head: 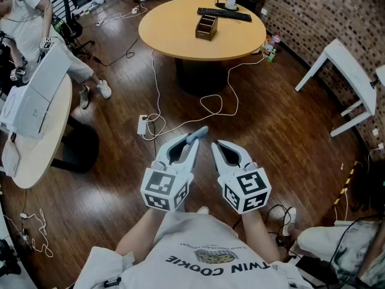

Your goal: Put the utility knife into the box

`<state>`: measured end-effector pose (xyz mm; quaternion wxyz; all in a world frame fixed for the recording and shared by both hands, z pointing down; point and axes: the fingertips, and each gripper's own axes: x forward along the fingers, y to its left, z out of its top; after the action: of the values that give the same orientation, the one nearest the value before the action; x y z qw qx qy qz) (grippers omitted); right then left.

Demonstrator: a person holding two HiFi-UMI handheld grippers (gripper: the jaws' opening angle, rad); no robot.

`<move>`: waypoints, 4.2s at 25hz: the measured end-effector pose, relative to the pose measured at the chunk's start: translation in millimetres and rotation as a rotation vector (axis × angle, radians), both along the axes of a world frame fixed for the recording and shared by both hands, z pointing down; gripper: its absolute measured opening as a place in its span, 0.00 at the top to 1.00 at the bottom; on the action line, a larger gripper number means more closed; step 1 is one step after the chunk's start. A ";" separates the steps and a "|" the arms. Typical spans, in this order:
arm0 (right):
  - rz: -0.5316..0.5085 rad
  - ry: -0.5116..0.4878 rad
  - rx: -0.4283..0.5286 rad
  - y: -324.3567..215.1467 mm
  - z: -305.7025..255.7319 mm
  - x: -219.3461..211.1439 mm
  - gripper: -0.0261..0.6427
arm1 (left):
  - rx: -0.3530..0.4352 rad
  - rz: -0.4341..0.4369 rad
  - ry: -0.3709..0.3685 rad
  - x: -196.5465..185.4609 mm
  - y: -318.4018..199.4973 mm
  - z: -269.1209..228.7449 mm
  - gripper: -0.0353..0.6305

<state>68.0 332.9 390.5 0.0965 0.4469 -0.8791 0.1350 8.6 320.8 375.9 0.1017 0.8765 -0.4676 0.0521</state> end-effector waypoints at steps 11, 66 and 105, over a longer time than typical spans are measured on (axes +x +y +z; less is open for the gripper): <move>0.042 0.027 -0.025 -117.1 6.7 -67.3 0.96 | -0.024 0.042 0.031 -62.2 -120.4 7.0 0.84; -0.068 0.007 -0.064 -460.7 34.6 -8.1 0.96 | -0.058 -0.045 -0.024 -1.5 -450.1 33.6 0.84; 0.313 0.071 -0.133 -679.7 53.5 -46.3 0.96 | 0.023 0.474 -0.241 -22.9 -697.7 63.8 0.84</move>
<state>21.7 -346.7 444.0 0.1347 0.5755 -0.7838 0.1905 -14.3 -377.0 439.7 0.0204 0.9501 -0.2587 0.1729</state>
